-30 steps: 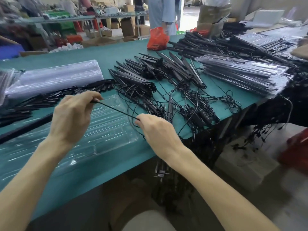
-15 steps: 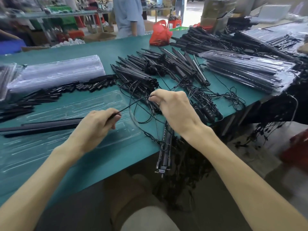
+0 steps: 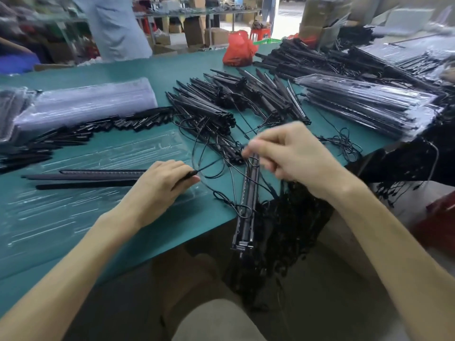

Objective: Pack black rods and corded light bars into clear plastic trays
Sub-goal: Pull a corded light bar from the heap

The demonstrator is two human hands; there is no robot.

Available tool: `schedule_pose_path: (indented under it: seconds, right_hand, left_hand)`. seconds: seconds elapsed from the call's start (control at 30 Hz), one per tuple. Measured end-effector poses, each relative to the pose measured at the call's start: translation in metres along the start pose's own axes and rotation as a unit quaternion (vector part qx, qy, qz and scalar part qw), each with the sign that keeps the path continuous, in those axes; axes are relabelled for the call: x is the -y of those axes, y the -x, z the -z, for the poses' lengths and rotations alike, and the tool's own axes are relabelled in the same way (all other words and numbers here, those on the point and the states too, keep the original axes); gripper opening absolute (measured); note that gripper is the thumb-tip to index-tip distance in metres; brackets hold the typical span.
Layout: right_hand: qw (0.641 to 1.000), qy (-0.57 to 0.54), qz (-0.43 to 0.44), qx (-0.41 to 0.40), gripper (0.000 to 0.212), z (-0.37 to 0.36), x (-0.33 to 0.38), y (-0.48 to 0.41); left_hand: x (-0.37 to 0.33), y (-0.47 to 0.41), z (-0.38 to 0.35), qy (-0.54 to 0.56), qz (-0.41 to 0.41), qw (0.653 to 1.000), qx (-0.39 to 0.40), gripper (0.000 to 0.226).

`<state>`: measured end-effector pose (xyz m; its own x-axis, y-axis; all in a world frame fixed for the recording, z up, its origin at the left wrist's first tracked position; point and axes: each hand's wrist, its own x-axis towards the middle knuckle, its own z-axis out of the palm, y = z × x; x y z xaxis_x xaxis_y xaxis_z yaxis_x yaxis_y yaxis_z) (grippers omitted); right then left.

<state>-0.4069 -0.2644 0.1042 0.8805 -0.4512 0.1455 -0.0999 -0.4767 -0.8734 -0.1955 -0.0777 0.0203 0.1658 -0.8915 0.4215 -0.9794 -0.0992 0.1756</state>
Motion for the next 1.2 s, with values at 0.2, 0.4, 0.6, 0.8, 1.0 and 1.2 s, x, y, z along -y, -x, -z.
schedule_pose_path:
  seconds: [0.2,0.4,0.6,0.8,1.0,1.2]
  right_hand:
    - [0.990,-0.134,0.004,0.036,0.024,0.001,0.050,-0.026]
    - [0.983,-0.178,-0.013,0.043,0.029,-0.017,0.065,-0.055]
    - [0.962,-0.247,-0.080,0.083,0.029,-0.056,0.065,-0.068]
    - [0.946,-0.274,-0.073,0.156,0.030,-0.064,0.053,-0.071]
    - [0.979,-0.162,-0.020,0.120,0.026,-0.048,0.027,-0.071]
    - [0.996,0.060,0.012,0.069,0.023,-0.036,-0.017,-0.057]
  left_hand:
    - [-0.015,-0.011,0.007,0.078,0.060,0.992,-0.075,0.032]
    - [-0.046,-0.005,0.013,0.045,0.061,0.950,-0.302,0.018]
    - [-0.088,-0.017,-0.006,0.252,0.151,0.953,-0.074,0.037]
    - [-0.087,-0.034,-0.018,0.376,0.238,0.891,-0.085,0.022]
    - [-0.082,-0.036,-0.022,0.397,0.280,0.868,-0.104,0.022]
    - [-0.072,-0.036,-0.010,0.443,0.267,0.849,-0.107,0.024]
